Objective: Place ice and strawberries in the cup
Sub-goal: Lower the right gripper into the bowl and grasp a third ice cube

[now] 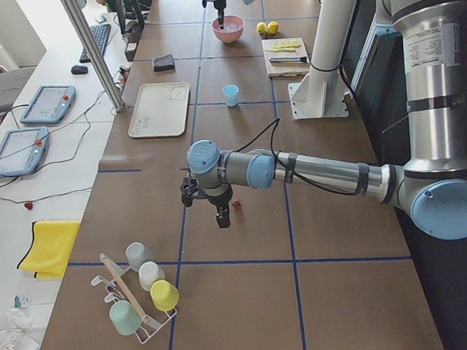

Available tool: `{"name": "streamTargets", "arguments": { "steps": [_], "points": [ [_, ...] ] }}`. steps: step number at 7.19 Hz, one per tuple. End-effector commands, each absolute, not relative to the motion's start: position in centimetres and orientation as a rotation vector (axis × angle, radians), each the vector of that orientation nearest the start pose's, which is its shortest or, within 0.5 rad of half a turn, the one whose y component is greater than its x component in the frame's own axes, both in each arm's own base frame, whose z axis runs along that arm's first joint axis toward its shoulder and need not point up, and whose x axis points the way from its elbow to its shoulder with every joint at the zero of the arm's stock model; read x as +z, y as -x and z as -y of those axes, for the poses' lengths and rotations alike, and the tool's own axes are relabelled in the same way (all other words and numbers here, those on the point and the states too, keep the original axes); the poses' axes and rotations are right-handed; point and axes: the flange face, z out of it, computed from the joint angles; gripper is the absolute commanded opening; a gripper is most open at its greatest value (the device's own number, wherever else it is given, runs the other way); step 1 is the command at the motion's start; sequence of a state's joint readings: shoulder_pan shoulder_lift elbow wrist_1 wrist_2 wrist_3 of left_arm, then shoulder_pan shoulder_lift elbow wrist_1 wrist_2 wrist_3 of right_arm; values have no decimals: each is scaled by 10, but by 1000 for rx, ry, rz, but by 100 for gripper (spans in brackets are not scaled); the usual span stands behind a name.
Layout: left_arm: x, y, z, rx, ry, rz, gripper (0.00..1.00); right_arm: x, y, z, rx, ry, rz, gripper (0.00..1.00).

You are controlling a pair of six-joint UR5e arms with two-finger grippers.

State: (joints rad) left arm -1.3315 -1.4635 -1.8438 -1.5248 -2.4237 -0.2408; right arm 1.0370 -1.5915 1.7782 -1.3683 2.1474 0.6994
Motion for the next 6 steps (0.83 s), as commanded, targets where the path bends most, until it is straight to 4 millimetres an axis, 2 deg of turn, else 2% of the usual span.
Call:
{"name": "streamTargets", "arguments": {
  "steps": [1, 3, 4, 5, 6],
  "points": [
    [574, -50, 449, 50, 93, -854, 100, 550, 186, 471, 46, 15, 688, 2],
    [574, -50, 449, 50, 93, -854, 100, 540, 182, 468, 44, 2, 698, 0],
    [574, -50, 449, 50, 93, -854, 100, 525, 173, 463, 49, -18, 709, 0],
    [574, -50, 449, 51, 94, -854, 100, 498, 162, 460, 65, -23, 710, 0],
    [573, -50, 449, 50, 94, -856, 100, 459, 157, 455, 64, -35, 715, 0]
  ]
}}
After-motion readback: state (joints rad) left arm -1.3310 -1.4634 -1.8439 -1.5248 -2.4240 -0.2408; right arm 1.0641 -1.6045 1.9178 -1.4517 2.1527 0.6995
